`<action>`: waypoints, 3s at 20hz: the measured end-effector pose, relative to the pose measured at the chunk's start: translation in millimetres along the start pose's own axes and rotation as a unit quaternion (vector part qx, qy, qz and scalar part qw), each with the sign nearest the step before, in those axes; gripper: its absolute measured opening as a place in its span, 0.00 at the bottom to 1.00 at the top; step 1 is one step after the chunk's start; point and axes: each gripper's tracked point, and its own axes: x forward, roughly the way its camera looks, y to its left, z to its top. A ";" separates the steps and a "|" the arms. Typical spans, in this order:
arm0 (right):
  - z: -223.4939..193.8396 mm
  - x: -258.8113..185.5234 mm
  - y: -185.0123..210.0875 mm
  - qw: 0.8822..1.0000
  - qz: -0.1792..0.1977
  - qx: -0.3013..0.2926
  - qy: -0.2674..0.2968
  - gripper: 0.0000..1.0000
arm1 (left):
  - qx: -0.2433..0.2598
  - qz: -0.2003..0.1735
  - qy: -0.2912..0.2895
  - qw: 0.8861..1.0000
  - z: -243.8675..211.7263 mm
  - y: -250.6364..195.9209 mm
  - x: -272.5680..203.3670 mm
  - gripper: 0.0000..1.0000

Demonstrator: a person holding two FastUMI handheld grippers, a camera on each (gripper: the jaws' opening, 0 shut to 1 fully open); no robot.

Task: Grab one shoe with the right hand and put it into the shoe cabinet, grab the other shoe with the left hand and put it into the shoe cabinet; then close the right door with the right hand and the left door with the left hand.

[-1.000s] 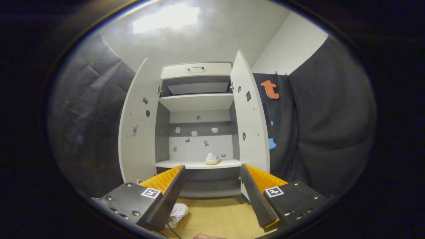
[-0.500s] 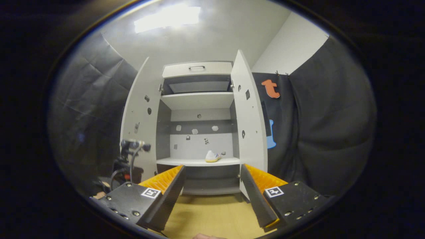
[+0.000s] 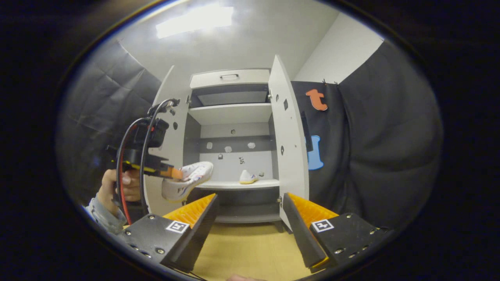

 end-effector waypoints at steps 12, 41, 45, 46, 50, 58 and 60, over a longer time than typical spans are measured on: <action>8.7 -7.8 -40.5 0.999 0.002 0.045 -0.021 0.98 | -0.068 0.085 -0.033 0.994 111.1 46.5 140.4 0.01; -21.9 14.9 -36.5 0.999 0.009 0.049 0.008 1.00 | -0.023 0.101 0.081 0.991 11.9 57.1 271.0 0.98; -14.6 8.8 -39.5 0.999 0.005 0.047 -0.001 0.97 | 0.000 0.076 0.056 0.996 27.0 40.3 239.3 0.94; -11.8 7.6 -41.8 0.999 0.001 0.046 -0.003 1.00 | 0.004 0.072 0.042 0.997 33.9 37.9 229.9 0.97; -7.9 5.4 -57.0 0.999 -0.028 0.030 -0.011 1.00 | 0.005 0.060 0.003 0.998 55.9 31.3 177.9 0.97; -22.8 15.3 -49.4 0.999 -0.013 0.051 0.012 1.00 | -0.002 0.025 -0.025 0.999 49.3 17.4 81.7 0.97; -20.0 15.2 -43.2 0.998 0.001 0.059 0.009 1.00 | -0.006 0.013 -0.033 0.999 39.5 13.3 60.3 0.97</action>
